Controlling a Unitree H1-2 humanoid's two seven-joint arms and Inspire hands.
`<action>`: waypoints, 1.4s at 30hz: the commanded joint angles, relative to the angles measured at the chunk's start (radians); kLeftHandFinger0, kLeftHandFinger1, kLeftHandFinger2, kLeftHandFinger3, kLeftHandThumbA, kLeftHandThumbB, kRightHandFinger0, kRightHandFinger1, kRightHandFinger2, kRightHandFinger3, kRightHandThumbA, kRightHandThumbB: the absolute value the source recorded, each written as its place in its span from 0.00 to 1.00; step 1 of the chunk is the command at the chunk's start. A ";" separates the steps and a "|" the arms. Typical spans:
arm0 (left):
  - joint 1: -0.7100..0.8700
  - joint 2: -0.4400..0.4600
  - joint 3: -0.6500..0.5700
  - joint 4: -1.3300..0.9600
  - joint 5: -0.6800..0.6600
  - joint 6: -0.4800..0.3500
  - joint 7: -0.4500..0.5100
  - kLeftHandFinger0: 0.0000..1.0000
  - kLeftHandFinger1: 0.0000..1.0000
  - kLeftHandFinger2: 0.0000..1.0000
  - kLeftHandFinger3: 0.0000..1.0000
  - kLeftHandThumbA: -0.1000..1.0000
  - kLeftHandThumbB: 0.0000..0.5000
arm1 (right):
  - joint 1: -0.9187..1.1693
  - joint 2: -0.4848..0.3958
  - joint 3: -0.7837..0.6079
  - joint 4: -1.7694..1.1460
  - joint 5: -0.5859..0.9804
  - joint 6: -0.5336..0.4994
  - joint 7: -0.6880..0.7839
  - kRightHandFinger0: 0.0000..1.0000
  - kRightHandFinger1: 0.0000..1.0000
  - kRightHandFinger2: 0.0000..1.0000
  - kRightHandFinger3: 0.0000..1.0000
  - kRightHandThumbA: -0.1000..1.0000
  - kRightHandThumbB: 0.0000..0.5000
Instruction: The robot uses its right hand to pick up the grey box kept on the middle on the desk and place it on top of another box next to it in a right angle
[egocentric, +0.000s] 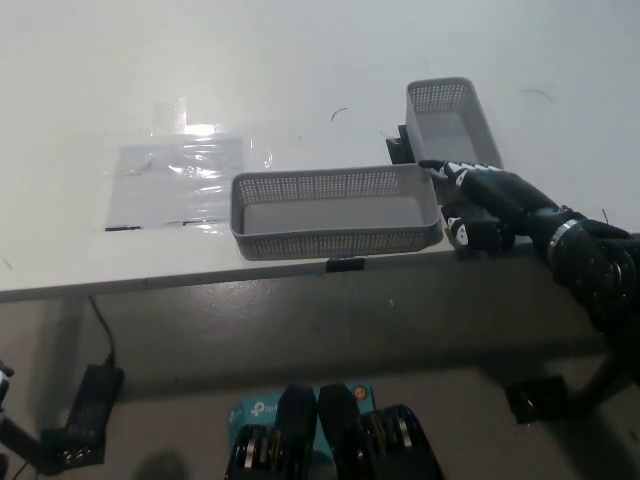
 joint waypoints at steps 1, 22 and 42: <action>0.012 0.022 0.014 -0.041 -0.030 0.000 -0.015 0.00 0.00 0.10 0.25 0.00 0.85 | -0.073 -0.012 -0.009 0.031 -0.052 -0.045 -0.022 1.00 1.00 1.00 1.00 0.23 0.55; 0.053 0.011 -0.002 -0.037 -0.039 -0.025 -0.015 0.00 0.00 0.09 0.22 0.00 0.82 | -0.114 0.017 -0.016 0.024 -0.167 -0.065 -0.057 1.00 1.00 1.00 1.00 0.20 0.58; 0.136 -0.004 0.030 -0.038 -0.100 -0.068 -0.034 0.00 0.00 0.07 0.18 0.00 0.93 | -0.152 0.040 0.053 0.116 -0.314 0.162 0.022 1.00 1.00 1.00 1.00 0.23 0.67</action>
